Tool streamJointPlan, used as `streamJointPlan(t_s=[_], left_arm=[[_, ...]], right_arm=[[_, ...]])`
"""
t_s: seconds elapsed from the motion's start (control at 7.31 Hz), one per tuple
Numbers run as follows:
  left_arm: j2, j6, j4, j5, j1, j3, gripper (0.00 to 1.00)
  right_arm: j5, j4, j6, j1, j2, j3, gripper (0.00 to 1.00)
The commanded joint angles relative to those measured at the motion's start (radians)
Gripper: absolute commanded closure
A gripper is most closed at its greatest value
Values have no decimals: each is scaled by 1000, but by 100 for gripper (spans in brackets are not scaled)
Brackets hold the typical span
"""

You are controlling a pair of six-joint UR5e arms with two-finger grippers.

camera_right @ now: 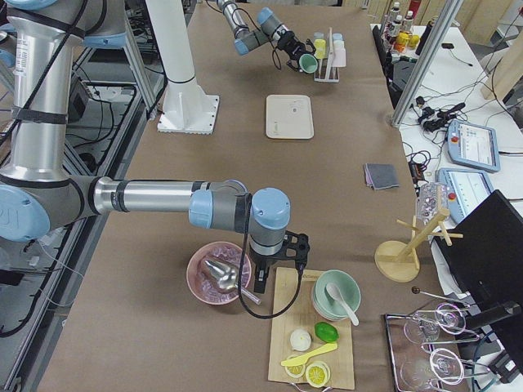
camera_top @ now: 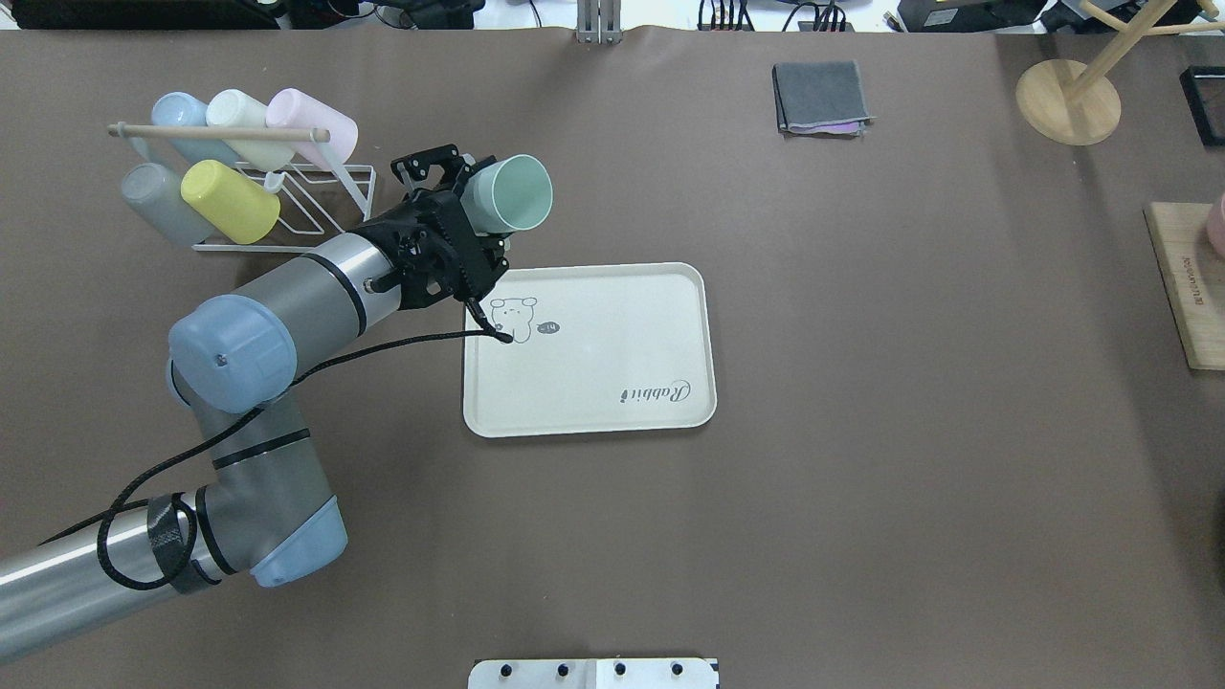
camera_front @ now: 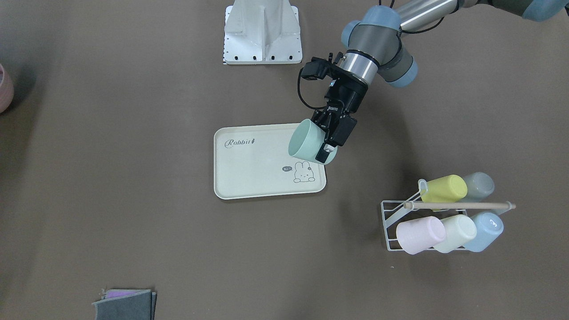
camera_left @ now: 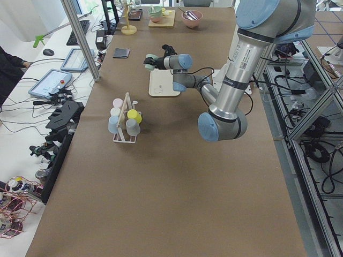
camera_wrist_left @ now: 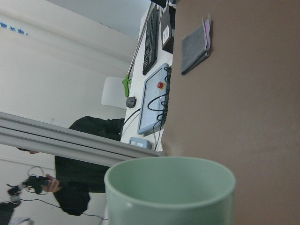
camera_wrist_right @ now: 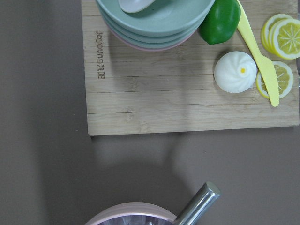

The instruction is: Pick up and place green cup on tray

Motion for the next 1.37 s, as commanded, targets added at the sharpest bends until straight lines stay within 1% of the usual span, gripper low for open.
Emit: streamJointPlan(t_s=[0.0, 0.14, 0.27, 0.41, 0.55, 0.68, 0.96, 1.23], left_arm=[[-48, -362, -223, -197, 1, 145, 100], [-85, -507, -322, -227, 10, 214, 100], [-108, -569, -352, -256, 13, 241, 100], [-108, -629, -375, -264, 16, 245, 100], [-108, -669, -454, -263, 17, 321, 100], [-113, -706, -493, -263, 19, 383, 100], [-125, -705, -493, -256, 19, 405, 100], [-165, -705, -486, -256, 19, 448, 100]], right_arm=[[0, 9, 7, 0, -6, -2, 0], [-3, 10, 5, 0, -6, -2, 0], [-7, 10, 5, 0, -6, -2, 0], [-8, 10, 5, 0, -4, -3, 0], [-10, 13, -4, 0, 2, -6, 0], [-7, 16, -10, 0, 5, 3, 0], [-3, 23, -10, -2, 9, 7, 0], [-3, 23, 1, -2, 9, 0, 0]])
